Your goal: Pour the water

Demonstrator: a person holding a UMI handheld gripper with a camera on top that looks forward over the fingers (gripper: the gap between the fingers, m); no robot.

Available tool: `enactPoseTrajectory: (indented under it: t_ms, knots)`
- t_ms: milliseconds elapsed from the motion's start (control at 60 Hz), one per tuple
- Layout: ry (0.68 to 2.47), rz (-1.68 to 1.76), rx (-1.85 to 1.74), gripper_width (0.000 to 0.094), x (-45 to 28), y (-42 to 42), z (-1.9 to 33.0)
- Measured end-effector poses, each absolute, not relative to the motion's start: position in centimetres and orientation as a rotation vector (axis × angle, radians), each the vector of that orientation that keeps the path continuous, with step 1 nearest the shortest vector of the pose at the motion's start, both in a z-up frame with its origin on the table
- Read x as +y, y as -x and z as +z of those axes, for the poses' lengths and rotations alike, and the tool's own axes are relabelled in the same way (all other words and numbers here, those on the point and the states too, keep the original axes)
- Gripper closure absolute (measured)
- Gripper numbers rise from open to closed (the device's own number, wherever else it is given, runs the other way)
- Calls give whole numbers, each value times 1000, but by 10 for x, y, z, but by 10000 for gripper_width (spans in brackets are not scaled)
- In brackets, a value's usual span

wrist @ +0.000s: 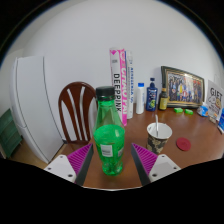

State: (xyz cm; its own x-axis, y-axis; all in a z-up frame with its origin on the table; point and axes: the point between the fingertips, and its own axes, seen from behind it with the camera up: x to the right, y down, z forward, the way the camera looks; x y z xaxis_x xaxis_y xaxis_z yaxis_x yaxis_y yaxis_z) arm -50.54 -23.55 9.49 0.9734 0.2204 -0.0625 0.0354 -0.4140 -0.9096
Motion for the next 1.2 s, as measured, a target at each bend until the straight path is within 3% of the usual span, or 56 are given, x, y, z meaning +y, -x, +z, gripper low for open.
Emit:
enactPoseTrajectory:
  t_ms: [100,167,367,550,783,983,1200]
  knots:
    - [1959,167,-188,273,-215,518,89]
    - [1938,134,-187,448,-206,519,86]
    - [1896,135,-156,607,-202,520,94]
    - [1838,326,-18,608,-190,532,143]
    - [1657,1192,704,610,-148,536,215]
    - [1406,1641,1164,611,-122,520,211]
    - [1244,1854,1394,610,-111,505,195]
